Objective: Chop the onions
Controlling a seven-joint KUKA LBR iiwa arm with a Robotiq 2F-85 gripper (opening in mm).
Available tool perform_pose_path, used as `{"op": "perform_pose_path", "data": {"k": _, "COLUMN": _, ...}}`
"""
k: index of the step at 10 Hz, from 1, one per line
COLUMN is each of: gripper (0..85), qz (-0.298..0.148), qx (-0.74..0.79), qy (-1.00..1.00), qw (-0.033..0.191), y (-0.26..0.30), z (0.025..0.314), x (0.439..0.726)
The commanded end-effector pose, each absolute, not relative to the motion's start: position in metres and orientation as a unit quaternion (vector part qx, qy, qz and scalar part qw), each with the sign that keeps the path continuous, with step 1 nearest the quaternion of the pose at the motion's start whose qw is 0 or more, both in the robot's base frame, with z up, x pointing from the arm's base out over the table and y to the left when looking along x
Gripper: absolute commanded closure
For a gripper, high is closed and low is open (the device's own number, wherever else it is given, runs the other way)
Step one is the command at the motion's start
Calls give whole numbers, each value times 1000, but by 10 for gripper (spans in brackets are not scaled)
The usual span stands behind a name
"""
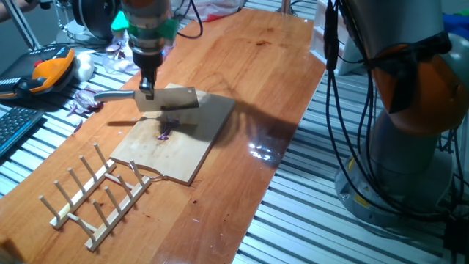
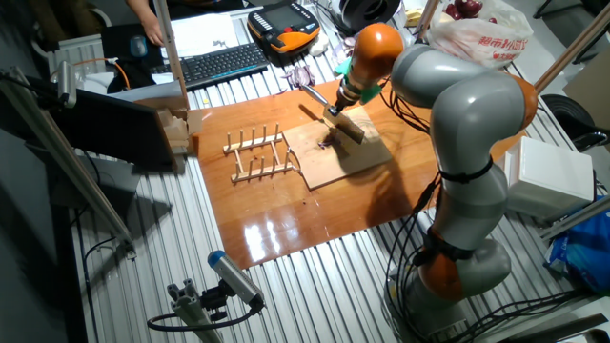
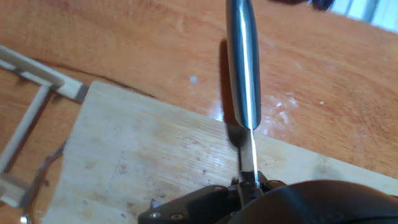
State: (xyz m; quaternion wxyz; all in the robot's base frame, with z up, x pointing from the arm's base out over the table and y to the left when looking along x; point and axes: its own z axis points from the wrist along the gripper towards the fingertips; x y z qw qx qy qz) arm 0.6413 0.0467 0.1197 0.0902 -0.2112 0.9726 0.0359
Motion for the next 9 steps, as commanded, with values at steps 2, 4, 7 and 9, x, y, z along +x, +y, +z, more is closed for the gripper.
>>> {"op": "perform_pose_path", "data": {"k": 2, "gripper": 850, "qz": 34, "qx": -212, "qy": 972, "qw": 94, "y": 47, "z": 112, "x": 641}}
{"op": "perform_pose_path", "data": {"k": 4, "gripper": 850, "qz": 38, "qx": -211, "qy": 972, "qw": 101, "y": 47, "z": 102, "x": 637}}
{"op": "perform_pose_path", "data": {"k": 7, "gripper": 850, "qz": 41, "qx": -209, "qy": 972, "qw": 97, "y": 50, "z": 105, "x": 636}}
{"op": "perform_pose_path", "data": {"k": 9, "gripper": 850, "qz": 38, "qx": -209, "qy": 972, "qw": 97, "y": 50, "z": 103, "x": 634}}
